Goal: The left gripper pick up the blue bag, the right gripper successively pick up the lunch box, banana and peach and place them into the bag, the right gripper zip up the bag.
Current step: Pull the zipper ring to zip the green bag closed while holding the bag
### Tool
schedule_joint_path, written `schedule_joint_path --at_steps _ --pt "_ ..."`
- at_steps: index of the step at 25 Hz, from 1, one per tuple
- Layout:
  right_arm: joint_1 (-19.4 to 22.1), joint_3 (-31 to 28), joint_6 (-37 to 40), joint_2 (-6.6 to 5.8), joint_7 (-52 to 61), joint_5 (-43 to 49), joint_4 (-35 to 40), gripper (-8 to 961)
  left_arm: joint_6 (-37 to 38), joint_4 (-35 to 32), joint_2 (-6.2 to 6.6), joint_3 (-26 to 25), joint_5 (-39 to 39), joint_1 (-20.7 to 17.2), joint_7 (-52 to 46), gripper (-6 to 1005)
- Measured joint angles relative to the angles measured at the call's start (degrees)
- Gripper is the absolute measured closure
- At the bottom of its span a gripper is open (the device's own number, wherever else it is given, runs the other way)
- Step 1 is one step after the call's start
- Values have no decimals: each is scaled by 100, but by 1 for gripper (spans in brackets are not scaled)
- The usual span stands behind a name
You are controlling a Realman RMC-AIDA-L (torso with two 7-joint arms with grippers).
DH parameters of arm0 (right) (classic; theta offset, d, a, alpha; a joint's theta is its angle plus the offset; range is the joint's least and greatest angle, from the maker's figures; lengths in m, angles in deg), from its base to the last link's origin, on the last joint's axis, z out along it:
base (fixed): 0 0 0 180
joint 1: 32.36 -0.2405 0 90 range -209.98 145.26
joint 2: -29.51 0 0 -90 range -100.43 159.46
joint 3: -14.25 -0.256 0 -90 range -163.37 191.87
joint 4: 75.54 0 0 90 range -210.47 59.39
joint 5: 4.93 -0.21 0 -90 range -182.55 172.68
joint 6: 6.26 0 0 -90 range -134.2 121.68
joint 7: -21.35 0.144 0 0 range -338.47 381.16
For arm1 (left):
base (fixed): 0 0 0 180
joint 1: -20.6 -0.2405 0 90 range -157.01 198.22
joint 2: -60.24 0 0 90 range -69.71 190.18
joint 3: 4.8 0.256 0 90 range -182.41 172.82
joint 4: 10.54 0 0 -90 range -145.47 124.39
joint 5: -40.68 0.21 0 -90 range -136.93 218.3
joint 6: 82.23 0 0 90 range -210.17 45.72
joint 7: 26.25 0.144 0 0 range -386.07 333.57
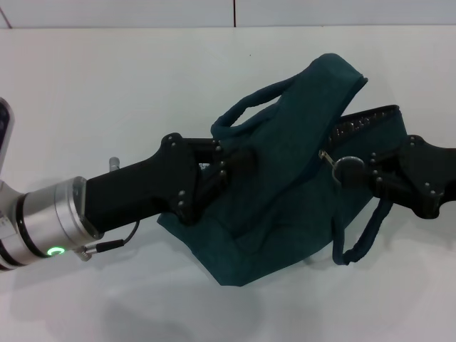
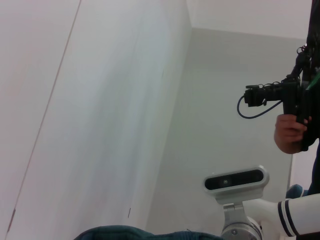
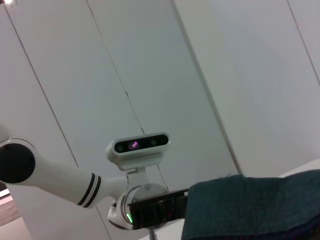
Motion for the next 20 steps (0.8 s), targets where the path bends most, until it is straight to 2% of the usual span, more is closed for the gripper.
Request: schedule_joint_path --at_steps 5,9,13,20 --pt "2 -50 20 -25 20 -17 15 947 0 0 0 0 -8 -3 0 942" --pt "39 -354 204 -32 20 -62 -1 946 1 0 0 -4 -14 -11 0 941" --pt "50 -715 386 19 -12 -79 -2 946 0 0 0 10 -5 -6 0 941" --pt "12 -719 368 71 -79 -201 -14 945 51 0 0 45 39 3 -8 941"
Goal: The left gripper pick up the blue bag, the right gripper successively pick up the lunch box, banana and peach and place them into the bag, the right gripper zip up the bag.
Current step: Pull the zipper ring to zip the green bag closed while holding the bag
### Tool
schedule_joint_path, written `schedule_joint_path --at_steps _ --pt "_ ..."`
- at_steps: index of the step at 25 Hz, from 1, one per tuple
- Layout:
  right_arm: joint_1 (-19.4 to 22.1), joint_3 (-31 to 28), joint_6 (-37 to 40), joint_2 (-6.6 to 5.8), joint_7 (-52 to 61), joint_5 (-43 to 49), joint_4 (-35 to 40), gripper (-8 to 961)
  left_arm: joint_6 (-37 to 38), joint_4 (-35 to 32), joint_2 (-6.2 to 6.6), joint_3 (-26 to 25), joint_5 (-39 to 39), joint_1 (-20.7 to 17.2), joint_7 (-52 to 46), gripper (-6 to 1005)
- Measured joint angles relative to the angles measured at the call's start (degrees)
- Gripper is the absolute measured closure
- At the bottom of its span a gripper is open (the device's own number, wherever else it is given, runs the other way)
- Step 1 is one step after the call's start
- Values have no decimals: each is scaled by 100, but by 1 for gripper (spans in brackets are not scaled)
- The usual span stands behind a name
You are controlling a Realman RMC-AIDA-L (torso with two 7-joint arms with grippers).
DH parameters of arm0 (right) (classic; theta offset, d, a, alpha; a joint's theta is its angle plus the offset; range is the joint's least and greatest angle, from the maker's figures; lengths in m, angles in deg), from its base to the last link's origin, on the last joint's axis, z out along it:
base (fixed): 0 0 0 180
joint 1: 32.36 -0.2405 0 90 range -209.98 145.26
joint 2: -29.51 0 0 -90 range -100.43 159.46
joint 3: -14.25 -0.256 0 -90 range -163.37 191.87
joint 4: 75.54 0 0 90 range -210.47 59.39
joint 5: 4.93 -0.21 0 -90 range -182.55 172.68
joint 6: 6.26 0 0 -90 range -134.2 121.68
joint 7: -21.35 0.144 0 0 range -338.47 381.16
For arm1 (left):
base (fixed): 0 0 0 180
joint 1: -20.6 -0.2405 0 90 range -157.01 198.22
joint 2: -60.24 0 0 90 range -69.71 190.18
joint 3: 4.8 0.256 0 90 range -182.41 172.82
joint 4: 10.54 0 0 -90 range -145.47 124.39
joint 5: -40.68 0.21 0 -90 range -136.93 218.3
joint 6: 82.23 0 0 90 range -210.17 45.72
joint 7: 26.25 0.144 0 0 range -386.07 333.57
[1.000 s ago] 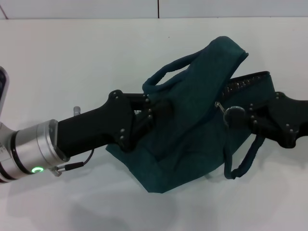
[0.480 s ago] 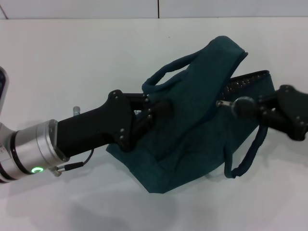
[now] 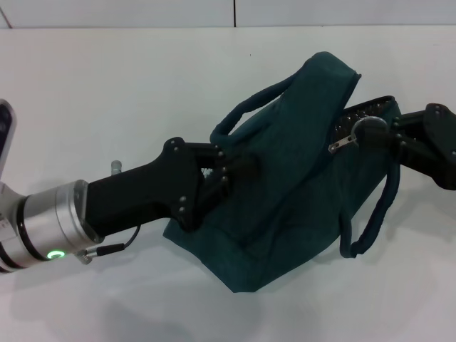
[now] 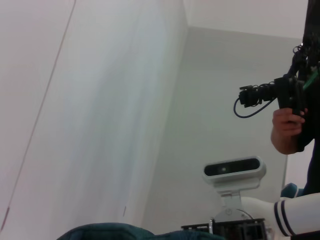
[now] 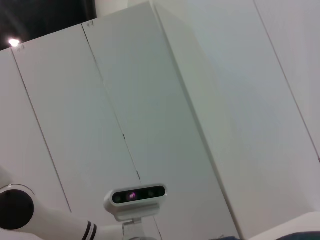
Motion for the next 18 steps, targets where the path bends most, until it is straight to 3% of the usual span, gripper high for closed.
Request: schedule_joint_path --at_steps 18 --pt "-41 -29 -209 15 -179 -316 -383 943 207 0 0 8 385 1 -37 941"
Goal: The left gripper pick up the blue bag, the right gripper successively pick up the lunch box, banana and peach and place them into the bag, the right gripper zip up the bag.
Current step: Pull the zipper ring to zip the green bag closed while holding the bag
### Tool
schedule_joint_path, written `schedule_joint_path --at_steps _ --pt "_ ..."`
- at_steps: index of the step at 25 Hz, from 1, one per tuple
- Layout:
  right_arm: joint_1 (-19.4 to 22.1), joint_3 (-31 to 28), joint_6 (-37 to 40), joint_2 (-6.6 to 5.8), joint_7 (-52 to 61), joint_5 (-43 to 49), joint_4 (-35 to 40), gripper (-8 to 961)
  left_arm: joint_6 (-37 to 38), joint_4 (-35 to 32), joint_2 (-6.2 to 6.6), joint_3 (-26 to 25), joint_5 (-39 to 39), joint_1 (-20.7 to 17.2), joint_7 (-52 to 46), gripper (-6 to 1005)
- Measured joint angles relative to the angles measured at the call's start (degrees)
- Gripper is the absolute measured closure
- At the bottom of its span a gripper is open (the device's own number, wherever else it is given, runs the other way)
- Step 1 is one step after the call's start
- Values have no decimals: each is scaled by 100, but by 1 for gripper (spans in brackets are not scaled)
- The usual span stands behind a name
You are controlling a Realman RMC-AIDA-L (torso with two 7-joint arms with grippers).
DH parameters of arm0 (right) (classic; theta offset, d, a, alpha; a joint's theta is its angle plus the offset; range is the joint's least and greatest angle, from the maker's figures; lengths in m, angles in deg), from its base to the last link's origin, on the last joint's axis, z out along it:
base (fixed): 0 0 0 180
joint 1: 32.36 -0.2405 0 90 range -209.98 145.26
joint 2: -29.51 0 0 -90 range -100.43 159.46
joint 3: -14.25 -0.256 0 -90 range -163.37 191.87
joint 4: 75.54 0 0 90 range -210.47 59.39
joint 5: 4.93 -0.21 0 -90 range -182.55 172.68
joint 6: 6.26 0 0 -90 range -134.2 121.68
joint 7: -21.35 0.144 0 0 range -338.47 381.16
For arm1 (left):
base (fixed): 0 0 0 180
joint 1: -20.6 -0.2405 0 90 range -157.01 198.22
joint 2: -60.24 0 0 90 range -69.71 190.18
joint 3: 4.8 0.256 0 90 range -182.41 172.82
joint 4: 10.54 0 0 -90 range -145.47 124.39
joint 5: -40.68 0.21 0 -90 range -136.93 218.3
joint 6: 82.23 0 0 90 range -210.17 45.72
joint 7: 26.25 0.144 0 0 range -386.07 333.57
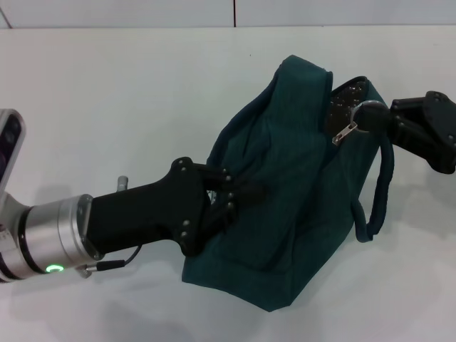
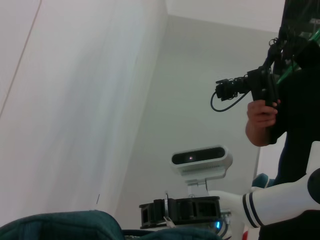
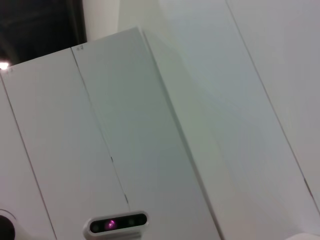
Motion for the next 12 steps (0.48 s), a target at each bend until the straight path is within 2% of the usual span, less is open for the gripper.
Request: schedule_joint_path --at_steps 12 --pt "17 -3 68 -1 -9 -179 -40 941 14 1 0 -14 29 -36 0 940"
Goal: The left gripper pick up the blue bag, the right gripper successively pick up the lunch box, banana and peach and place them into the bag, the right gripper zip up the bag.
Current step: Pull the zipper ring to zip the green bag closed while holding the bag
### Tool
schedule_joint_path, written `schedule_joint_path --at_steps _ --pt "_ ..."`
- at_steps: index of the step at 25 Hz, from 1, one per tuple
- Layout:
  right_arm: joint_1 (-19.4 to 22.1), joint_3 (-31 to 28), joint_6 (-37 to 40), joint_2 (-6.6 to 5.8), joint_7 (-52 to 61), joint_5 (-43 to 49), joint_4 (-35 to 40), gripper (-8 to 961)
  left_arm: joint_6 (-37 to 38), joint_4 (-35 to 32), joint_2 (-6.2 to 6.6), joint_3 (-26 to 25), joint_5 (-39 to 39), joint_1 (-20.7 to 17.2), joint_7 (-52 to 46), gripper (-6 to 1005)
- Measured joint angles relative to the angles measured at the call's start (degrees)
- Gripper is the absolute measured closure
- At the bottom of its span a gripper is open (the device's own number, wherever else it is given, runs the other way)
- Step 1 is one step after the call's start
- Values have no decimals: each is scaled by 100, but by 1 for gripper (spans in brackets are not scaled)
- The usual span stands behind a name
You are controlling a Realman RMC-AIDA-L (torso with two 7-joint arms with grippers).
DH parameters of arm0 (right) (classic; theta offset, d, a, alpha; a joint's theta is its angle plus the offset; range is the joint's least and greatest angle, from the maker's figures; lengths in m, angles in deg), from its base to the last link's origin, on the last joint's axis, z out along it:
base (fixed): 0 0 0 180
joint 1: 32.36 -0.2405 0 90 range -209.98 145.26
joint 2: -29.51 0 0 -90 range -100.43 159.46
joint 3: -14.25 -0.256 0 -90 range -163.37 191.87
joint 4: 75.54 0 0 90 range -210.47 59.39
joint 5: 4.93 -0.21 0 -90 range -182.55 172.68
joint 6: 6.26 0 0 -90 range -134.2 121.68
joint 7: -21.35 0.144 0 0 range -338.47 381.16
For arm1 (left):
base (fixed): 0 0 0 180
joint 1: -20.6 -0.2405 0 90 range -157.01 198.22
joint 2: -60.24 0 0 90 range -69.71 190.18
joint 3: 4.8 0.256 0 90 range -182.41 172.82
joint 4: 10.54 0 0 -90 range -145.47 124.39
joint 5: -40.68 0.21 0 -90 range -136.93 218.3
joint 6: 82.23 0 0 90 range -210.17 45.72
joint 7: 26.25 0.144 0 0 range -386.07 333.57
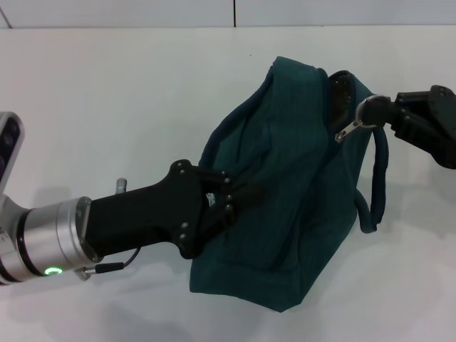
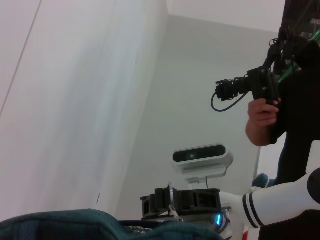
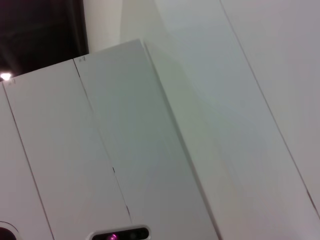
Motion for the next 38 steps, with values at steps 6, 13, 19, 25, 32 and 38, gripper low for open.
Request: schedule_joint_path --at_steps 6,13,19,25,32,38 --pt "-45 48 10 -1 -9 -47 -79 941 -4 2 -13 -5 13 28 1 940" --pt "-191 38 58 4 -152 -60 -358 940 -10 1 -33 1 14 45 12 940" --pt "-250 22 42 8 -247 -155 -456 939 -10 -1 -35 10 12 66 12 940" --pt "-228 3 -66 10 -267 -183 -457 938 -4 -2 -28 13 59 47 6 939" --pt "-240 5 -128 9 -274 -190 -458 938 19 -1 -17 14 199 89 3 939" --pt "-245 23 -135 9 -277 -247 -456 937 23 0 -17 14 218 103 6 939"
